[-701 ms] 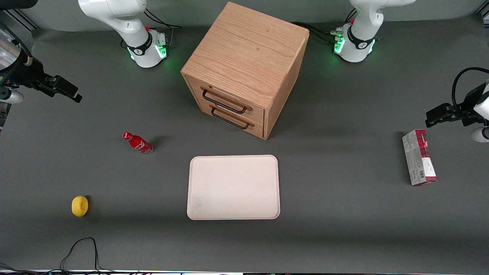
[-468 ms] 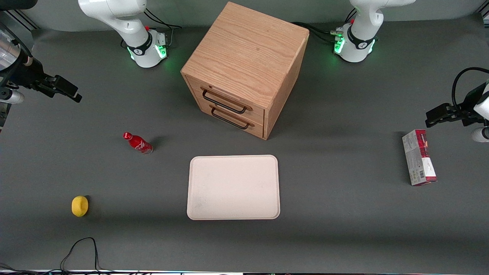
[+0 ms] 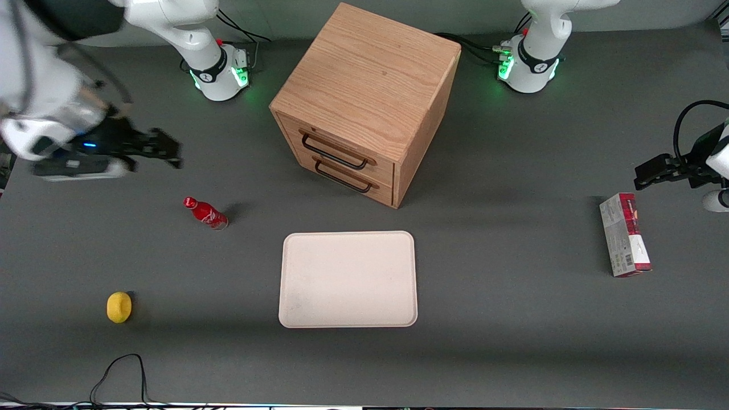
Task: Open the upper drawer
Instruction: 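Move the right gripper toward the upper drawer's black handle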
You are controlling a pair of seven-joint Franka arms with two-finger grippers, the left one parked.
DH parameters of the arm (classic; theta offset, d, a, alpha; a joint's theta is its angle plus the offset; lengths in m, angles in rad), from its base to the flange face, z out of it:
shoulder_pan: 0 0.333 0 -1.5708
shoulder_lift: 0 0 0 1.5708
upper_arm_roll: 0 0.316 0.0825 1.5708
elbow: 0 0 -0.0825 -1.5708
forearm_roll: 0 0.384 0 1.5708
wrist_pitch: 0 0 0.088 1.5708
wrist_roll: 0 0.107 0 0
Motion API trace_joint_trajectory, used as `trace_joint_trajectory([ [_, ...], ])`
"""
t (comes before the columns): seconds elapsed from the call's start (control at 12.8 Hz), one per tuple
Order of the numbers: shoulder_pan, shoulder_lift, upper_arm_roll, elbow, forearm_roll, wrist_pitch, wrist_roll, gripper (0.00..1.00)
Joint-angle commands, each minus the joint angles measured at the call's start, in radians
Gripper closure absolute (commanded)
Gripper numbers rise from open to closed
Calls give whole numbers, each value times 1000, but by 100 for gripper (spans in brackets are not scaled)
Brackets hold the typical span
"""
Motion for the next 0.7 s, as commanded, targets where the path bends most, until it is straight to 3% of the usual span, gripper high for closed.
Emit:
trace_joint_trajectory([
  [0.0, -5, 171, 185, 181, -3, -42, -65, 0],
  [0.16, -2, 201, 297, 188, -64, -36, -168, 0],
  [0.23, -2, 216, 337, 188, -63, -36, -179, 0],
  [0.62, 13, 313, 377, 116, -58, -6, -185, 0],
])
